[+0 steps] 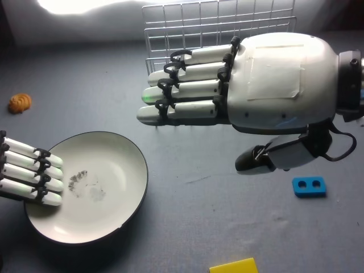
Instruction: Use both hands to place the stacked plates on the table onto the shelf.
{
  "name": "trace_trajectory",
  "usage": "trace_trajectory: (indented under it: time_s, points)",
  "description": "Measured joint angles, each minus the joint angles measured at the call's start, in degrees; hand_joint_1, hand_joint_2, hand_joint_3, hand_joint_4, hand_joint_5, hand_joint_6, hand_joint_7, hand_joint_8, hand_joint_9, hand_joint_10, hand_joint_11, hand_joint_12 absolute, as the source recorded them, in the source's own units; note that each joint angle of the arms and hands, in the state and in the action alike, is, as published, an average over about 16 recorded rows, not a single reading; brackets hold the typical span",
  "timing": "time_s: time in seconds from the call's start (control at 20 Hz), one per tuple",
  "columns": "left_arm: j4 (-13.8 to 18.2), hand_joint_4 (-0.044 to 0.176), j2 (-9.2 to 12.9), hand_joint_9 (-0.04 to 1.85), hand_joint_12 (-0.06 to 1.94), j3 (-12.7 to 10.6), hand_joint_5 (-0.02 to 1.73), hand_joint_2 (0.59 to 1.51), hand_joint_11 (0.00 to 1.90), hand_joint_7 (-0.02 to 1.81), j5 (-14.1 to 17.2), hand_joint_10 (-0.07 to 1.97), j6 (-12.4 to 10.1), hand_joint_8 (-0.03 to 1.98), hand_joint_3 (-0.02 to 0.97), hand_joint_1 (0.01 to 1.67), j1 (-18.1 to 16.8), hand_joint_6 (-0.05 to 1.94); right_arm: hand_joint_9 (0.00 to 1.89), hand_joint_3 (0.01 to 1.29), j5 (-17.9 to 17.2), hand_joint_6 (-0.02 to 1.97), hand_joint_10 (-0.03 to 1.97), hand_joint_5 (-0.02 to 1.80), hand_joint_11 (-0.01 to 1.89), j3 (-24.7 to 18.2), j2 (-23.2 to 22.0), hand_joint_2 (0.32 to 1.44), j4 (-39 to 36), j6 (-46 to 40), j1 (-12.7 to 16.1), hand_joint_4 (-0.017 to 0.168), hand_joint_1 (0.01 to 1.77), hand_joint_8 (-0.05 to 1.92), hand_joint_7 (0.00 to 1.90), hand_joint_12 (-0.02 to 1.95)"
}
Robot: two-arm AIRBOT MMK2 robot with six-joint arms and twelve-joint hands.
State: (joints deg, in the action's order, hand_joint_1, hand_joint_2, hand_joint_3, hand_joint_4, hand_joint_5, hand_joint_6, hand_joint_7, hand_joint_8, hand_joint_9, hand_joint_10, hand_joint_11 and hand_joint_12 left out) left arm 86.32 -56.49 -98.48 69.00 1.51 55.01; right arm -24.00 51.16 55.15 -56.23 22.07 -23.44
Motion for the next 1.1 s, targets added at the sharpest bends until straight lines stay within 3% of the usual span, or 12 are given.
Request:
trace_trajectory:
  time_s: [0.3,0.55,1.1]
  points:
    - [-0.26,0.001,-1.01,0.02,-0.02,-1.33,0.01,1.125,0.02,0.01,-0.18,-0.01,0.1,-0.01,0.019,0.02,0.56,-0.02,0.03,0.02,0.55,0.02,0.01,0.04,0.02,0.0,0.09,1.03,0.09,0.38,-0.09,0.008,0.96,0.01,0.03,0.44]
    - [-0.17,0.001,-1.42,0.01,-0.02,-0.96,0.01,1.121,0.02,0.0,-0.48,-0.02,0.07,-0.01,0.018,0.02,0.46,-0.02,0.04,0.02,0.69,0.02,0.01,0.05,0.02,0.0,0.18,1.04,0.1,0.47,-0.22,0.008,0.95,0.01,0.03,0.42]
    - [0.22,0.0,-2.28,0.01,0.0,5.18,0.0,1.121,0.02,-0.01,-3.26,-0.01,-0.06,-0.02,0.019,0.02,-2.92,-0.01,0.04,0.02,0.95,0.02,0.01,0.06,0.02,0.05,1.3,1.04,0.16,1.23,-0.47,0.008,0.98,0.01,0.03,0.42]
